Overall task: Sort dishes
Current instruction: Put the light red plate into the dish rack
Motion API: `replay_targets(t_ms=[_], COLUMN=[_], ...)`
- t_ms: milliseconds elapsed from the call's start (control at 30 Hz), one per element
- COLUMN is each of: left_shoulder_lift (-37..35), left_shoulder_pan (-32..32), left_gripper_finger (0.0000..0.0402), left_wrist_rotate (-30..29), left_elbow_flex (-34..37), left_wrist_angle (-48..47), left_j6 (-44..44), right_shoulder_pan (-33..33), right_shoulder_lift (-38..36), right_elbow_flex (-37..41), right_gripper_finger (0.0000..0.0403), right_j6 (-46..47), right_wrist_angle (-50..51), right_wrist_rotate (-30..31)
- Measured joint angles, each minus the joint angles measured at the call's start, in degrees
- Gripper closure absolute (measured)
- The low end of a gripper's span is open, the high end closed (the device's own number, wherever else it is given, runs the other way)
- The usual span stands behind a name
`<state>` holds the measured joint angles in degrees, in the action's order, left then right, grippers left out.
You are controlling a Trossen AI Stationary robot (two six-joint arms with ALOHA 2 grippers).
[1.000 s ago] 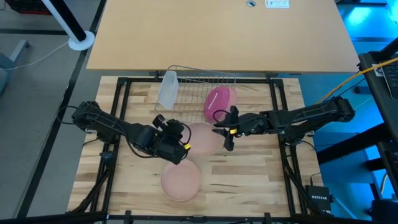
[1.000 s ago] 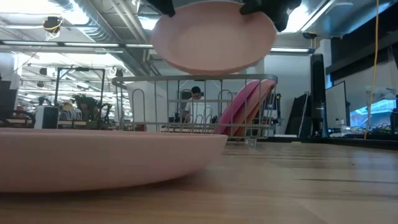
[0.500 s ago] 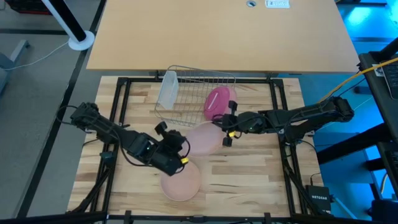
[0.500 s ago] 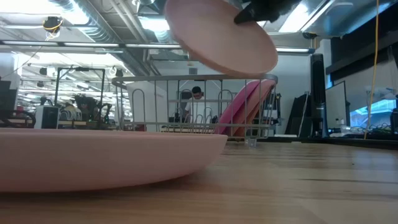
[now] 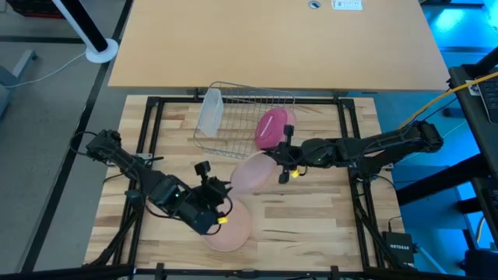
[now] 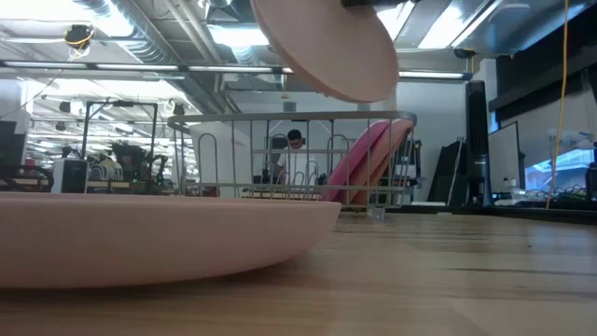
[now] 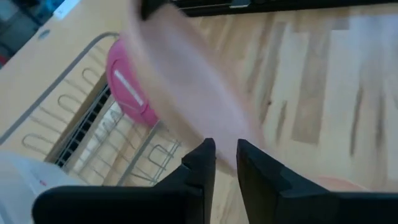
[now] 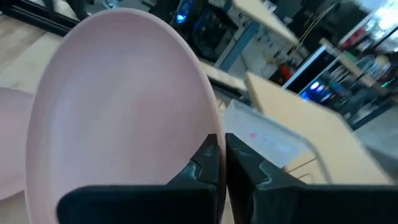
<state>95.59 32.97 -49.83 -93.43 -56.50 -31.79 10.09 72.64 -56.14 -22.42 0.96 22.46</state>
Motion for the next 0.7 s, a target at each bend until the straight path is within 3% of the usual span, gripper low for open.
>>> replay_targets(t_ms=[300, 700], left_shoulder_lift=[0.00, 0.00], left_shoulder_pan=[2.80, 6.11], left_gripper_finger=[0.0342, 0.0341], left_wrist_rotate=[0.17, 0.05], left_elbow_flex=[-1.85, -1.93], left_wrist_angle=[0.14, 0.15], left_j6=[1.87, -6.12], right_shoulder_pan=[-0.09, -4.38], right_shoulder_lift=[-0.01, -0.03], right_elbow_flex=[-0.09, -0.09], right_gripper_finger=[0.0391, 0.0391], right_j6=[-17.37, -33.77], right_wrist_angle=[-9.22, -11.47], right_wrist_rotate=[0.53, 4.68])
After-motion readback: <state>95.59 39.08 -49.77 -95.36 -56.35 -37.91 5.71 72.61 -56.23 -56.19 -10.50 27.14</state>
